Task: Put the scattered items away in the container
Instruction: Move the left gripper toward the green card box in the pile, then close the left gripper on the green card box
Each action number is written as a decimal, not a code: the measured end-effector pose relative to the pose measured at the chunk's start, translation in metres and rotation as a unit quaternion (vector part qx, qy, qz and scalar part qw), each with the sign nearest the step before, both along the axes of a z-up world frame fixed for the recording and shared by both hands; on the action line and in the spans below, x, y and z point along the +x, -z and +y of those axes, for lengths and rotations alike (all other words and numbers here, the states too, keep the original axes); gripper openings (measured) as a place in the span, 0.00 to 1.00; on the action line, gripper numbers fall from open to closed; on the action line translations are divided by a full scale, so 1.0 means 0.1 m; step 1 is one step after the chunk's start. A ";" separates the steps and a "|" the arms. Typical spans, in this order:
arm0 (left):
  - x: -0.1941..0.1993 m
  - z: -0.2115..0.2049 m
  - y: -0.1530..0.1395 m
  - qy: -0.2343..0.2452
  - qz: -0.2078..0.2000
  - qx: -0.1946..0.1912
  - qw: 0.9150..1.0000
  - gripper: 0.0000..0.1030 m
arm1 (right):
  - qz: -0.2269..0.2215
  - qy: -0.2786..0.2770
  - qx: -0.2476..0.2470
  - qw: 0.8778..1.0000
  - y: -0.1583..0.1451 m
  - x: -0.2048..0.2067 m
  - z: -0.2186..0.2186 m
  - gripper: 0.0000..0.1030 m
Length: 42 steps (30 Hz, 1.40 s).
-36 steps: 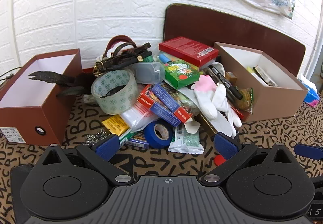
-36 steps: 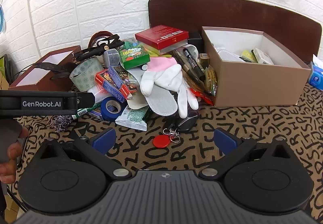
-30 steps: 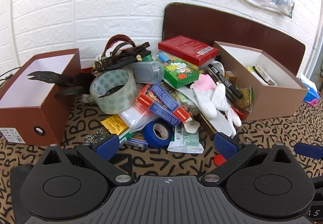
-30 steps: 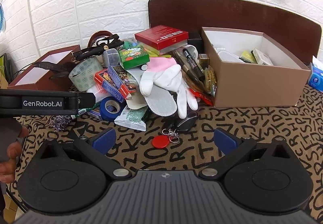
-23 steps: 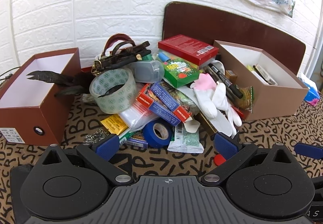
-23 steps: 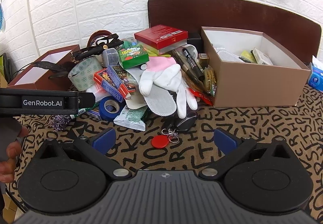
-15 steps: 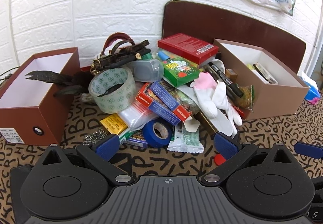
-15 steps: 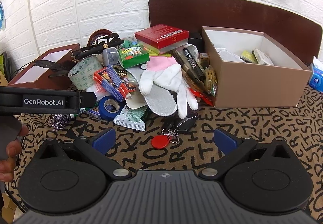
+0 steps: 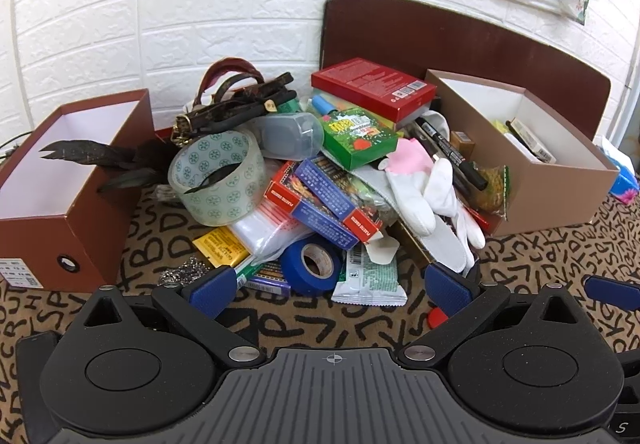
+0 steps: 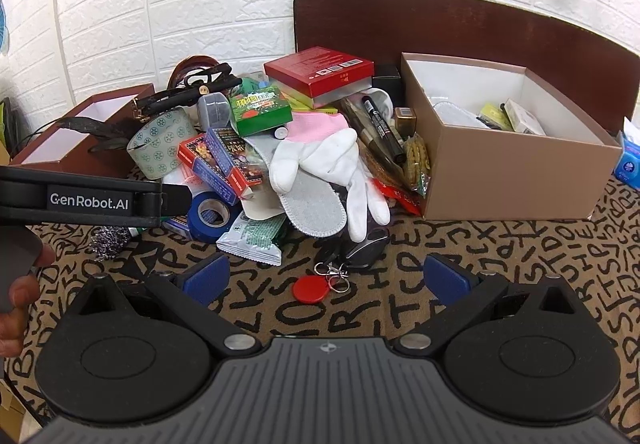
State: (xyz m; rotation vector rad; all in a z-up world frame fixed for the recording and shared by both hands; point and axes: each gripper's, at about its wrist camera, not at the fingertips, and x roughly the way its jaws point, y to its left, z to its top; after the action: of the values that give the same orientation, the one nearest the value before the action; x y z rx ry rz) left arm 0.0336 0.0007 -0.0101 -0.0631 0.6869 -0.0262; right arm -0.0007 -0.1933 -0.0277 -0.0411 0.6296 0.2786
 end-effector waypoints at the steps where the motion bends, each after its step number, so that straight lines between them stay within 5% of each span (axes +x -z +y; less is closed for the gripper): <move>1: 0.01 0.00 0.00 0.000 0.001 0.000 1.000 1.00 | -0.002 -0.001 -0.005 1.000 0.00 0.01 0.01 1.00; 23: 0.45 0.23 0.08 -0.005 0.009 -0.037 0.999 1.00 | -0.046 -0.074 -0.011 0.996 -0.01 0.47 0.23 1.00; 35: 1.00 0.25 -0.02 0.022 -0.011 -0.058 0.998 0.80 | -0.093 -0.134 -0.045 0.986 0.02 1.08 0.51 0.94; 42: 1.26 0.36 -0.02 0.006 -0.016 -0.080 0.997 0.78 | -0.080 -0.162 -0.015 0.983 0.03 1.38 0.59 0.85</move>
State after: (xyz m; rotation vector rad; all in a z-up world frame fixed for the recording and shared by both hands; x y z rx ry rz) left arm 0.1591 0.0366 -0.0083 -0.2110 0.6513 -0.0940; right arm 0.1374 -0.1339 -0.0311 -0.1946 0.4659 0.5742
